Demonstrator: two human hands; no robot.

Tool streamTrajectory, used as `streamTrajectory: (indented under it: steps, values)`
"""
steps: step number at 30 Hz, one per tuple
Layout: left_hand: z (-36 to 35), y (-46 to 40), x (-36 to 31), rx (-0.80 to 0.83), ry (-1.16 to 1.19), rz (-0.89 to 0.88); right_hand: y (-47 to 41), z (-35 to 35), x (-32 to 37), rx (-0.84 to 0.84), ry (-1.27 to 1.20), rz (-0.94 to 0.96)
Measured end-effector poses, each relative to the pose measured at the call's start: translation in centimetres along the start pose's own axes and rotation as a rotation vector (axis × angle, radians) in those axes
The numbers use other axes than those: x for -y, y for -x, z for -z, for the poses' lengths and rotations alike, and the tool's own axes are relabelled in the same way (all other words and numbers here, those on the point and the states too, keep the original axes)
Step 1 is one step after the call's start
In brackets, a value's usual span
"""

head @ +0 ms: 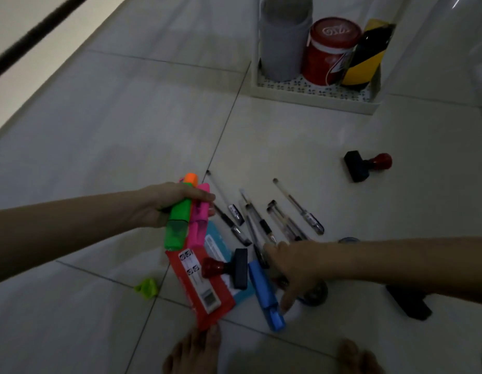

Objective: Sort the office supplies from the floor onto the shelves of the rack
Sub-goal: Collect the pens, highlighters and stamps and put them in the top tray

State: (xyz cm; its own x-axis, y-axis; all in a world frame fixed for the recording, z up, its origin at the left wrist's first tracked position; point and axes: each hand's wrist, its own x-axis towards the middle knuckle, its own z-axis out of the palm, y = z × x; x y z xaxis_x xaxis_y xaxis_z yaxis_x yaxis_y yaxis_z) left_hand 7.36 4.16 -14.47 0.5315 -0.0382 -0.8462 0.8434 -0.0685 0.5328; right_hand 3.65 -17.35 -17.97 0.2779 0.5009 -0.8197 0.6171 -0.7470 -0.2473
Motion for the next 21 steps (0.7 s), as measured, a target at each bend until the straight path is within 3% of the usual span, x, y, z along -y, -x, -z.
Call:
streamTrajectory:
  steps: [5,11,14,16,21]
  values:
    - [-0.9,-0.5,0.9,0.028,-0.008,0.024,-0.2,-4.2,1.0,-0.245,-0.06,-0.083]
    - [-0.5,-1.4,1.4,-0.025,-0.042,-0.012,-0.5,-3.8,1.3,-0.222,-0.135,-0.185]
    - [0.2,-1.7,2.7,-0.106,-0.111,0.011,-0.5,-1.5,1.3,-0.155,-0.004,-0.212]
    - [1.0,-1.9,3.9,-0.159,-0.228,0.059,-1.1,0.2,1.5,-0.243,-0.001,-0.221]
    - [3.3,-2.6,7.0,-0.253,-0.419,0.145,-3.6,4.2,3.3,-0.494,-0.379,-0.029]
